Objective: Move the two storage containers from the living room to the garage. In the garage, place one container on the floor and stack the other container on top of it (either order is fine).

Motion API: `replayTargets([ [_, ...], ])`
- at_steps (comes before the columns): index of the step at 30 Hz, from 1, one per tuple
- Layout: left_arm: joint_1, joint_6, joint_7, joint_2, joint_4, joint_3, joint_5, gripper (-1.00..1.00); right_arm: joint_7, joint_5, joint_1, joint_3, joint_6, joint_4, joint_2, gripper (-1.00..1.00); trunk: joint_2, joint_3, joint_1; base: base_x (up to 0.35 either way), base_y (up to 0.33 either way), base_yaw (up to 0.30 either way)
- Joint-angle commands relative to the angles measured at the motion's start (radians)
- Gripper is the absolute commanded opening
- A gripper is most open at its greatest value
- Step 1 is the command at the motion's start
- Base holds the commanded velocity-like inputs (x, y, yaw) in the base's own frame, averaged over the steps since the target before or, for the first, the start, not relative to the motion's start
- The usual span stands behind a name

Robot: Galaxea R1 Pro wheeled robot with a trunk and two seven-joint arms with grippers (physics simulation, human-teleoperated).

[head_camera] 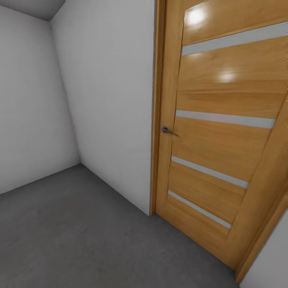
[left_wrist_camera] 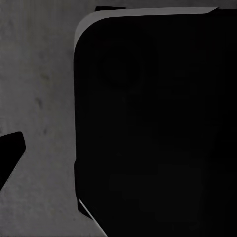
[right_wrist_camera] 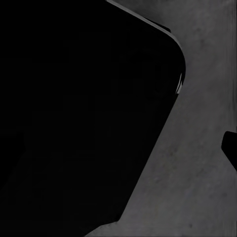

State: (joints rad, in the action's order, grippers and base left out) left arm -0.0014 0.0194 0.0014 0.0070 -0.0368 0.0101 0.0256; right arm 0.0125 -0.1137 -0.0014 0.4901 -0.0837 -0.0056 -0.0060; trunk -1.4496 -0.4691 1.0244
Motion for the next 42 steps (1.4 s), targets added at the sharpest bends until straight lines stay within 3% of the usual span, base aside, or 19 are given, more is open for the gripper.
replayTargets([
  [1, 0.000, 0.002, 0.000, 0.000, 0.000, 0.001, 0.003, 1.00, 0.001, -0.011, 0.000, 0.008, -0.002, -0.001, 0.000, 1.00, 0.000, -0.001, 0.001, 0.322, 0.000, -0.236],
  [42, 0.000, 0.002, 0.000, 0.000, 0.000, 0.000, 0.002, 1.00, 0.001, -0.010, 0.000, 0.008, -0.002, -0.001, -0.002, 1.00, 0.000, -0.001, 0.001, 0.322, 0.000, -0.218],
])
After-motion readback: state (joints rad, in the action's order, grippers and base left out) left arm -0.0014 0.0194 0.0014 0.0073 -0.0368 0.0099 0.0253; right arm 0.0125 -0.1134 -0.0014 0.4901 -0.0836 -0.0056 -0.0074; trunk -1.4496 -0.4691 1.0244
